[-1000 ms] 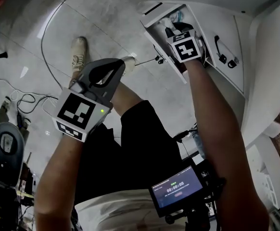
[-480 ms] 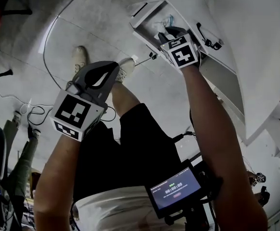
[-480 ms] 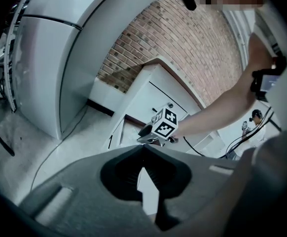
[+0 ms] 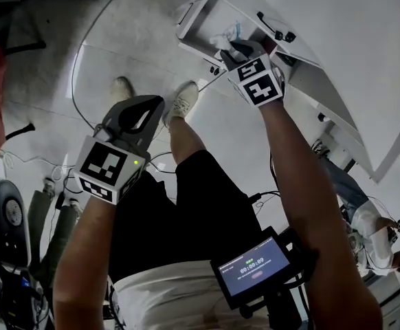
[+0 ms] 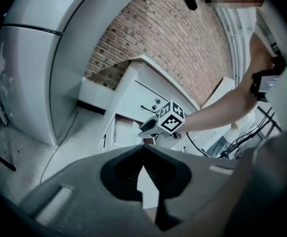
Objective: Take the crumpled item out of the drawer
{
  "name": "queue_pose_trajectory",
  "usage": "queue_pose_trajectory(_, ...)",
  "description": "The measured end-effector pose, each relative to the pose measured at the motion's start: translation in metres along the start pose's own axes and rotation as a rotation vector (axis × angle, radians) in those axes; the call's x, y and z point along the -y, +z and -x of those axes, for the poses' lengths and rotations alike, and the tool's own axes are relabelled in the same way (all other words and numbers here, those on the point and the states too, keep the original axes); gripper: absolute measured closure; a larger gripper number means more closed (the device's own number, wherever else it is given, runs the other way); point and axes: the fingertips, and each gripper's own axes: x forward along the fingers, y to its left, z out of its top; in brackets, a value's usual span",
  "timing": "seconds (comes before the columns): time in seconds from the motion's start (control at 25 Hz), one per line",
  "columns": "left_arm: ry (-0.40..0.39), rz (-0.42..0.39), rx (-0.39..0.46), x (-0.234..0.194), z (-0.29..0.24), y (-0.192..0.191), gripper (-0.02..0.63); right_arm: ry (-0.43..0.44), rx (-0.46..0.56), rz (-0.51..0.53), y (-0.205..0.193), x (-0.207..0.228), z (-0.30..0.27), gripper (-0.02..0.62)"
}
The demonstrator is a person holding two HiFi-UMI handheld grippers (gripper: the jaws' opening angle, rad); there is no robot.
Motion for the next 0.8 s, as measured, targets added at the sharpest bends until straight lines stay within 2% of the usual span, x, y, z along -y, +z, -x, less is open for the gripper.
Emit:
queue_pose_trajectory(0.2,-0.027,-0.039,-0.030,0.008,0.009,0.004,0.601,-0.009,0.055,-0.062,0.000,-0.013,0.027,0.480)
queue_pose_trajectory(0.48,-0.081,-0.133,-0.078,0.020,0.017,0.011,0.601,-0.045,0.151,-0.167,0.005,-0.026,0.075,0.482)
queue_pose_trajectory(0.8,-0.118,-0.196,-0.050,0.045,0.022,0.051,0.601,-0.070,0.247,-0.208,0.014,-0.036,0.139,0.482)
